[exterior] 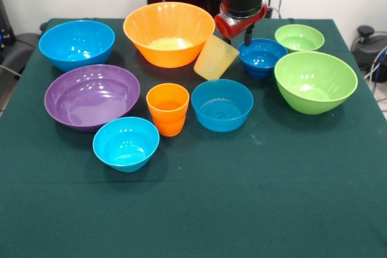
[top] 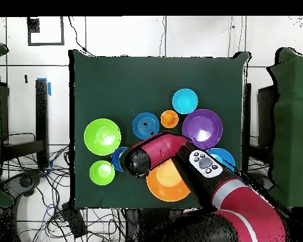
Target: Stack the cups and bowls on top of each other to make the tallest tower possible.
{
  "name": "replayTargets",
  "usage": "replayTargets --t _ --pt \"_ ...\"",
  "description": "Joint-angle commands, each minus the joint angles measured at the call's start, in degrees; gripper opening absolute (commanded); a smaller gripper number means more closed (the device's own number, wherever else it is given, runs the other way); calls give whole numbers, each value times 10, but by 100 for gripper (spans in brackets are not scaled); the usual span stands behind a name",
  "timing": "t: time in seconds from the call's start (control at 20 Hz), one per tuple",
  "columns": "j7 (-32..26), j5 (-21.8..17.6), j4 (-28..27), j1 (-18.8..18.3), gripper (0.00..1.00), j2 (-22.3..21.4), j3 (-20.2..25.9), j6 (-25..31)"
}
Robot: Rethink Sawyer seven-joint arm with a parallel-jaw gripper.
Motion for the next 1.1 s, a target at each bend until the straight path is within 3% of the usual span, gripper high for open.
replayTargets --t 0.05,0.55,1.1 --pt "-46 11 -21 -3 100 11 11 44" --pt "-73 43 -30 -6 100 7 19 97" --pt "-104 20 -64 -17 100 23 26 93"
